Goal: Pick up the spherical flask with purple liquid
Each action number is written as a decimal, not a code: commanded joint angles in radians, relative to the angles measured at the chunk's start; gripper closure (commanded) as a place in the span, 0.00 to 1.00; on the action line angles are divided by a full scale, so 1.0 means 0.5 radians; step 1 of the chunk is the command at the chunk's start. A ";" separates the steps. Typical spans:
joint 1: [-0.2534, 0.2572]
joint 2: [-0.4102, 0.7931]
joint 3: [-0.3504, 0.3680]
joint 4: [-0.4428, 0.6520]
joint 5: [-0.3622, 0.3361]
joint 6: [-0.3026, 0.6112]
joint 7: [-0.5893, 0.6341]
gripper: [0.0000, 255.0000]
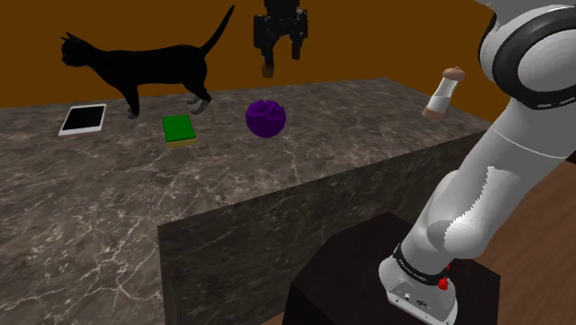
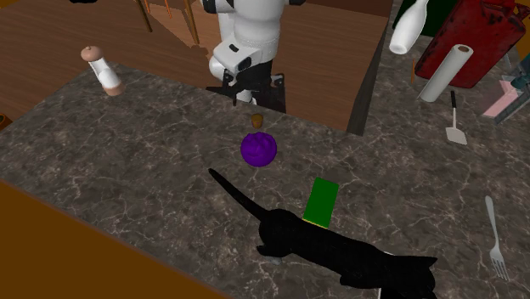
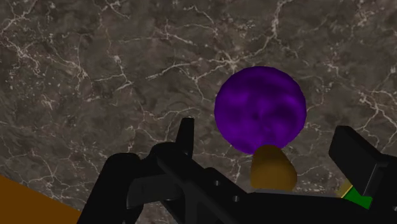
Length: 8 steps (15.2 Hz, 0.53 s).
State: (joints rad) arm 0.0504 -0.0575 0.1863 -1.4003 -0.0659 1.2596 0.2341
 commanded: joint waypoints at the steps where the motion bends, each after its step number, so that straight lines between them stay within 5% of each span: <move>1: 0.026 0.168 0.033 0.297 -0.045 -0.115 0.017 0.00; 2: 0.042 0.250 0.047 0.438 -0.070 -0.170 0.025 0.00; 8: 0.027 0.123 0.031 0.097 -0.037 0.047 0.022 0.00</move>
State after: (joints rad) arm 0.0649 0.0119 0.2031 -1.3276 -0.0862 1.2662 0.2457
